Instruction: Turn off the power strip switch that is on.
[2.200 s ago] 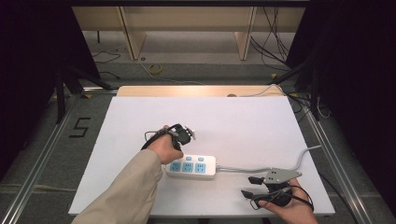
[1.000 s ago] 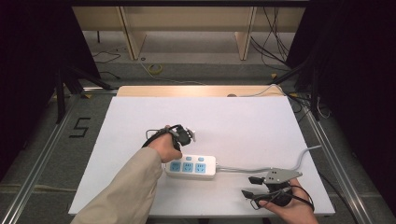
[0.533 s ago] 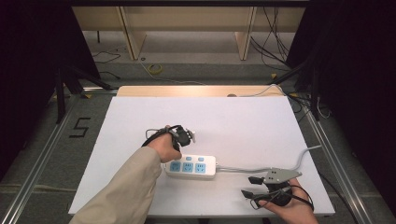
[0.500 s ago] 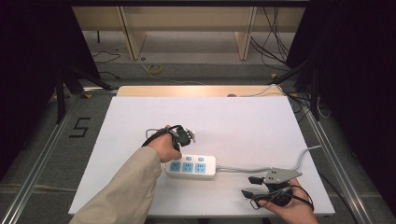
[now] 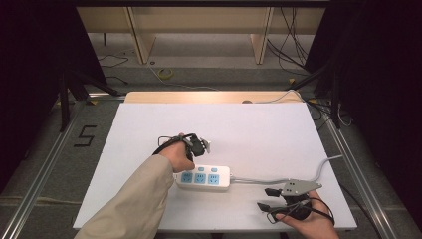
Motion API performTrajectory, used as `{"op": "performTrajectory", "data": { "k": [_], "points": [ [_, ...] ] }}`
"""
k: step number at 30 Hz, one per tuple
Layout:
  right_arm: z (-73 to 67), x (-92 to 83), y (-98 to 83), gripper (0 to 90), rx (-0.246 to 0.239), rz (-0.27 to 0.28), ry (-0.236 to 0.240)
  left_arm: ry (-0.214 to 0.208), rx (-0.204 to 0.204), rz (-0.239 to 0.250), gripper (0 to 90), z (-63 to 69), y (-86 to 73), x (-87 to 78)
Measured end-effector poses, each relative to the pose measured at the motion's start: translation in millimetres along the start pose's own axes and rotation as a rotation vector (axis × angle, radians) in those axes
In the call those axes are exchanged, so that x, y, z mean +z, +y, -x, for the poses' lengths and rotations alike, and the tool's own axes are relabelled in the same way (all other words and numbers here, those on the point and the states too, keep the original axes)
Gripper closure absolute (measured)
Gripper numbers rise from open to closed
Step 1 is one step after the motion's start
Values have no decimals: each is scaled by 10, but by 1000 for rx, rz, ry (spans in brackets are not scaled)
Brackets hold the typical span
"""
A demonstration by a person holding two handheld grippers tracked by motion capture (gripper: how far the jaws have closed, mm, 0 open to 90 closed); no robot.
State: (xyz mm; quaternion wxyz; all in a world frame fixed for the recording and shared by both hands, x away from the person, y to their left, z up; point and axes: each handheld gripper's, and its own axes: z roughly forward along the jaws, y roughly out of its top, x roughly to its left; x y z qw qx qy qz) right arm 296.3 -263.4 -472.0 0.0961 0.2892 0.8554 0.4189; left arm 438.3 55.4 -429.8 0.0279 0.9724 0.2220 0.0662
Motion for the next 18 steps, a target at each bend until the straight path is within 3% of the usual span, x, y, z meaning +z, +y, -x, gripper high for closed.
{"op": "performTrajectory", "data": {
  "k": [18],
  "points": [
    [-5, 3, 3, 439, -3, 2, 2, 15, 4, -25, 899, 20, 31, 4]
  ]
}}
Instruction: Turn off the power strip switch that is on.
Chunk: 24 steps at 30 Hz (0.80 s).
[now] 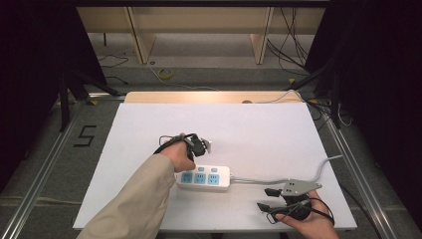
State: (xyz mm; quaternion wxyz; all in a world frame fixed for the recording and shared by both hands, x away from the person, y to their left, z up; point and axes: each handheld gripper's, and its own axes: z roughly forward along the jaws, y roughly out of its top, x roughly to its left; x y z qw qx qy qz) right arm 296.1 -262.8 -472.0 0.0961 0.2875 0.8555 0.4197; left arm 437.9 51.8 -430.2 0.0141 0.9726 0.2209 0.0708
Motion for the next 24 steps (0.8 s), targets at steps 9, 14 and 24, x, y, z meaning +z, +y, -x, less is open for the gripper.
{"op": "performTrajectory", "data": {
  "k": [9, 14, 24],
  "points": [
    [2, -10, 1, 439, -2, -2, -1, 13, -1, -3, 899, 23, 5, 1],
    [0, -9, 2, 439, -2, 0, -2, 22, 15, -3, 899, 34, 3, 2],
    [3, -10, 3, 439, 0, 0, -3, 18, 60, -15, 900, 31, 14, 1]
  ]
}}
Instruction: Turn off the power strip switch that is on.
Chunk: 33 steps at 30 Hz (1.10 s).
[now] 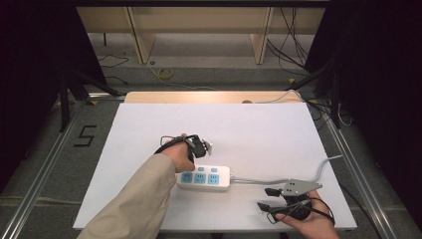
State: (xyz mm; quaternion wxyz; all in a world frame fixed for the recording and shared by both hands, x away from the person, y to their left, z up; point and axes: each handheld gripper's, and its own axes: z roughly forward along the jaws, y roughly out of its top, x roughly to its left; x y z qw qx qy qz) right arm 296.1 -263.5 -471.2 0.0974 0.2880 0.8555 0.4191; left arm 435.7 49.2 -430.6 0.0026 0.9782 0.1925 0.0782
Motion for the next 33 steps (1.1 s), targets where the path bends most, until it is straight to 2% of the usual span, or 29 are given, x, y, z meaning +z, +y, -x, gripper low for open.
{"op": "performTrajectory", "data": {
  "k": [6, 11, 18, 33],
  "points": [
    [3, -2, -1, 439, -1, 2, -1, 6, 15, -13, 899, 9, 19, 2],
    [5, -5, 2, 439, 1, 5, -3, 15, 56, -38, 899, 48, 47, 2],
    [0, -5, 2, 439, 1, 5, -2, 0, 78, -80, 899, 25, 102, 7],
    [0, -1, 0, 439, -2, -2, 0, 9, 75, -96, 899, 43, 126, 15]
  ]
}}
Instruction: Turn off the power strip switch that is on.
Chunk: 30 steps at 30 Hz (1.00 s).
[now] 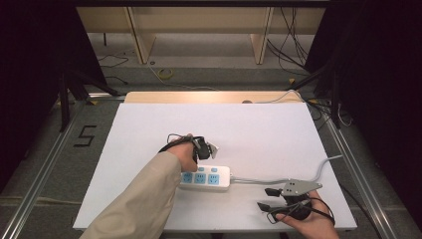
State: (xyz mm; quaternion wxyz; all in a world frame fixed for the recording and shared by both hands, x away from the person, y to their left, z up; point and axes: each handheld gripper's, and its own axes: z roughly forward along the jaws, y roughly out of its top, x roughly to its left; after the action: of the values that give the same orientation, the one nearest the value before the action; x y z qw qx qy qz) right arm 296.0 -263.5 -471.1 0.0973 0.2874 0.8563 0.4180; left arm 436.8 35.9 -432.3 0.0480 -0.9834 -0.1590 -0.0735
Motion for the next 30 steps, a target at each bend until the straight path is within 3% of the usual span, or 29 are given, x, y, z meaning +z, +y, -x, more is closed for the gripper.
{"op": "performTrajectory", "data": {
  "k": [13, 19, 25, 30],
  "points": [
    [10, -7, 2, 439, 1, 7, -6, -22, -7, 12, 899, -35, -20, -5],
    [16, -13, 0, 439, 2, 7, -7, -8, -3, 12, 899, -15, -25, -10],
    [12, -13, 1, 440, 1, 8, -7, -7, -8, 27, 899, -17, -51, -19],
    [11, -11, 3, 439, 1, 9, -7, -23, -25, 70, 899, -36, -128, -66]
  ]
}}
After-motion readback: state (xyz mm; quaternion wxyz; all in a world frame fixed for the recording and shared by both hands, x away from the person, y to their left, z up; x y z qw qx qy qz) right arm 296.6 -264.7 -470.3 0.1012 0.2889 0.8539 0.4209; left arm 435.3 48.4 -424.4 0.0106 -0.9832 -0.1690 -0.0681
